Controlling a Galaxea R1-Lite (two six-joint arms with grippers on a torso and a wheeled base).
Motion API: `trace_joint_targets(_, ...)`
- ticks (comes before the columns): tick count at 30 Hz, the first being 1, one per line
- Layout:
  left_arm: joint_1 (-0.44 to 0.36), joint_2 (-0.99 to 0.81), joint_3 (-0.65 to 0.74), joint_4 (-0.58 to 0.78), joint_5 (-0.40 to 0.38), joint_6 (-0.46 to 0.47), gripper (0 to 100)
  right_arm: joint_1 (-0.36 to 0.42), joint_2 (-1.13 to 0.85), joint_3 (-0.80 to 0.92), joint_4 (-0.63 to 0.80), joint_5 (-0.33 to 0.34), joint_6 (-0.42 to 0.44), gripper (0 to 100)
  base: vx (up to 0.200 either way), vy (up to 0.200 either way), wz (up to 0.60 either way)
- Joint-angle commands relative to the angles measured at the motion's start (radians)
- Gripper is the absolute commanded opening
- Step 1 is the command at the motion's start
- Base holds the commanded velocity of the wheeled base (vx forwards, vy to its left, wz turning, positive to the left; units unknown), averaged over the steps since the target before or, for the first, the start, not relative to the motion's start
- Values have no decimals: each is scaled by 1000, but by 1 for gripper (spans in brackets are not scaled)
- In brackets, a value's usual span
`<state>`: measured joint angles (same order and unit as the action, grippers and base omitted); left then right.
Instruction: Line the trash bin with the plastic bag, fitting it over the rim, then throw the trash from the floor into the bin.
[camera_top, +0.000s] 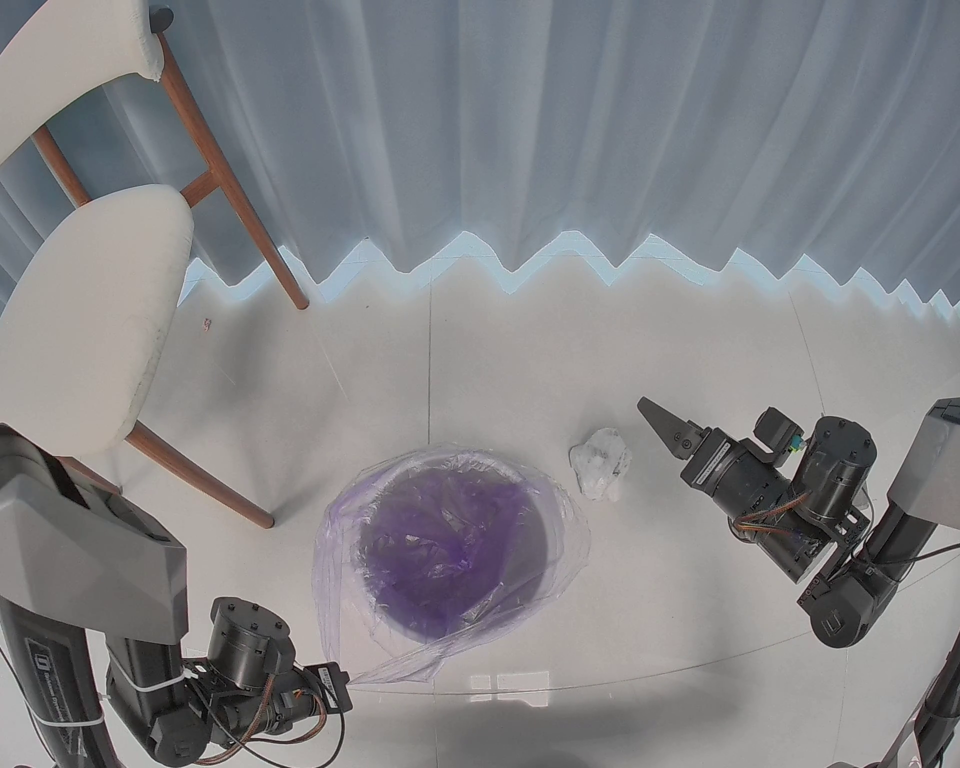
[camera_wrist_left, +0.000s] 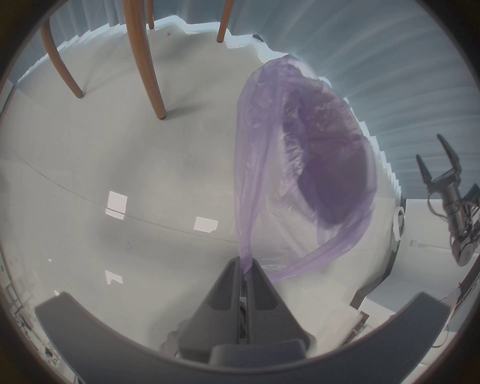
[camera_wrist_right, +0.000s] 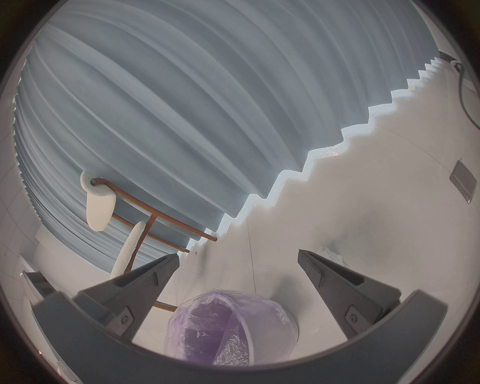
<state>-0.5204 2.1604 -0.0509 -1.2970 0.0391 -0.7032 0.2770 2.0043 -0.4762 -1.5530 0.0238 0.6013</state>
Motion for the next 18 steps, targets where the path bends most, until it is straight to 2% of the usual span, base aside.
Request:
trace_joint_targets(1, 20, 160, -29, -45, 36, 45, 0, 1, -4, -5, -16, 1, 0, 100, 0, 0, 0)
trace_joint_targets(6, 36, 242, -41, -183, 62, 83, 0, 1, -27, -2, -16, 1, 3, 100, 0, 0, 0)
trace_joint_targets(11, 40, 251, -50, -185, 99, 123, 0, -1, -35, -2, -15, 2, 3, 100, 0, 0, 0)
trace_joint_targets(12, 42, 251, -46, -192, 146, 160, 0, -1, -32, -2, -15, 2, 3, 100, 0, 0, 0)
trace_joint_targets(14, 40, 245, -49, -196, 189, 202, 0, -1, -28, 4, -15, 2, 3, 100, 0, 0, 0)
trace_joint_targets(18, 36, 226, -47, -209, 209, 235, 0, 13, -22, 68, 16, 24, 2, 100, 0, 0, 0)
